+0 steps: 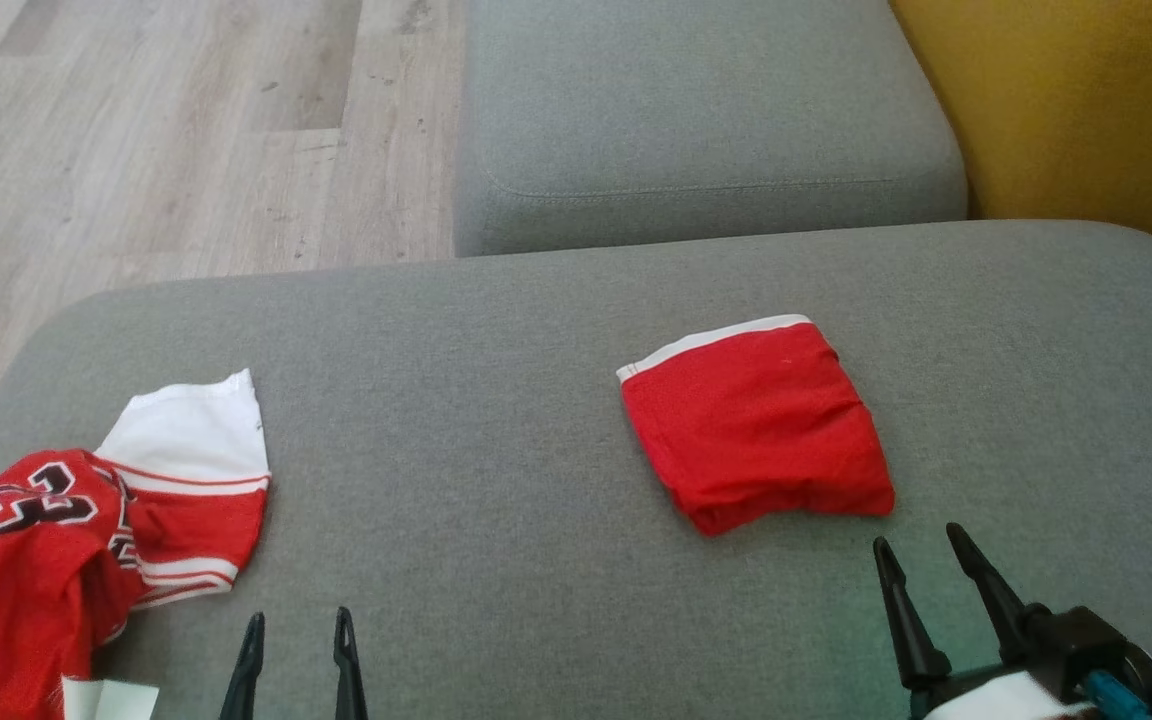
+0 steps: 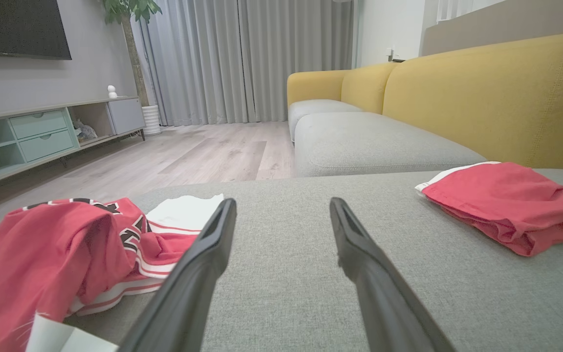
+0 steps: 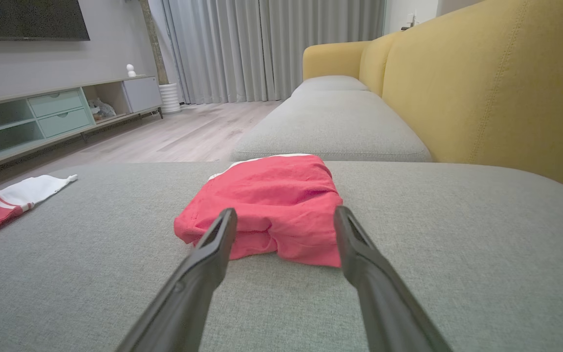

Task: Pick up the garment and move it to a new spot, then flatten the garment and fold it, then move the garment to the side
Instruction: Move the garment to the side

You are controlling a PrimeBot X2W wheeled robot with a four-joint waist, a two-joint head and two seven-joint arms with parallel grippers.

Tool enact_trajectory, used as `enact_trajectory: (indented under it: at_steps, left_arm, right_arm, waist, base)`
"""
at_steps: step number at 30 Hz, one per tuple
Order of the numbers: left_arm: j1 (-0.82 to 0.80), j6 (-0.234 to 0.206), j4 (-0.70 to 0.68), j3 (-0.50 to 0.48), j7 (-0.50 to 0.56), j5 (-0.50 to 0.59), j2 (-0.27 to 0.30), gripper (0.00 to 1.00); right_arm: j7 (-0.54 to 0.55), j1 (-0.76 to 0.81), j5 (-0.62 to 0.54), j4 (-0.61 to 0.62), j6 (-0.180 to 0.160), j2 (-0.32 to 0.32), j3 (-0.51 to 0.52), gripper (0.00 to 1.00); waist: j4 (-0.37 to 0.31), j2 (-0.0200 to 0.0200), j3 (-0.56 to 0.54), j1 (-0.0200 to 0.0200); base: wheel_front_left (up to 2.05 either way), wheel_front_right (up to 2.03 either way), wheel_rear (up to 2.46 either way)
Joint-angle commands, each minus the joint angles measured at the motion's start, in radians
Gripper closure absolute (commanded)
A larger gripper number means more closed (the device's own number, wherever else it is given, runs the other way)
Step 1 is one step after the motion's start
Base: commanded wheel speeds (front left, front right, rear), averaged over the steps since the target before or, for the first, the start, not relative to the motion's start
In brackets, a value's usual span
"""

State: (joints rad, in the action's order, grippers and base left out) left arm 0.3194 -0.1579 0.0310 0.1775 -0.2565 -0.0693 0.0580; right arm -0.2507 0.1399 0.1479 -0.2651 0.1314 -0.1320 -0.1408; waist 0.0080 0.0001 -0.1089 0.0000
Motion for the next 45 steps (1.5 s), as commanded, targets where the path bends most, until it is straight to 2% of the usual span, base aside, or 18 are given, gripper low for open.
enact_trajectory:
  at_steps: [1, 13, 20, 23, 32, 39, 45]
  left_arm:
    - [-0.030, -0.003, -0.033, -0.036, -0.005, 0.008, -0.008, 0.00]
    - [-0.035, 0.007, -0.039, -0.036, -0.005, 0.018, -0.008, 0.00]
    - [-0.055, 0.003, -0.090, -0.005, -0.005, 0.059, -0.008, 0.00]
    - [-0.079, 0.002, -0.116, 0.021, -0.005, 0.083, -0.005, 0.00]
    - [-0.150, -0.006, -0.122, 0.063, -0.005, 0.099, -0.004, 0.00]
    - [-0.203, -0.015, -0.104, 0.086, -0.005, 0.087, -0.005, 0.00]
    - [-0.237, -0.026, -0.092, 0.098, -0.005, 0.079, -0.005, 0.00]
  right_arm:
    - [-0.011, -0.016, -0.009, 0.029, -0.001, -0.003, -0.016, 0.00]
    - [-0.011, -0.006, -0.010, 0.023, -0.001, -0.002, -0.019, 0.00]
    - [-0.011, -0.083, -0.007, -0.021, -0.001, -0.049, -0.035, 0.00]
    - [-0.011, -0.172, 0.018, -0.092, -0.001, -0.092, -0.065, 0.00]
    - [0.085, -0.415, 0.191, -0.250, -0.001, -0.150, -0.140, 0.00]
    - [0.197, -0.586, 0.364, -0.359, -0.001, -0.210, -0.249, 0.00]
    - [0.253, -0.650, 0.469, -0.447, -0.001, -0.238, -0.366, 0.00]
  waist:
    - [-0.005, -0.0001, 0.001, 0.0000]
    - [-0.030, -0.0001, 0.017, 0.0000]
    - [-0.041, -0.0001, 0.068, 0.0000]
    - [-0.048, -0.0001, 0.109, 0.0000]
    - [-0.050, -0.0001, 0.212, 0.0000]
    - [-0.035, -0.0001, 0.279, 0.0000]
    - [-0.013, -0.0001, 0.314, 0.0000]
  base:
    - [0.00, 0.00, 0.00]
    - [0.00, 0.00, 0.00]
    - [0.00, 0.00, 0.00]
    - [0.00, 0.00, 0.00]
    - [0.00, 0.00, 0.00]
    - [0.00, 0.00, 0.00]
    - [0.00, 0.00, 0.00]
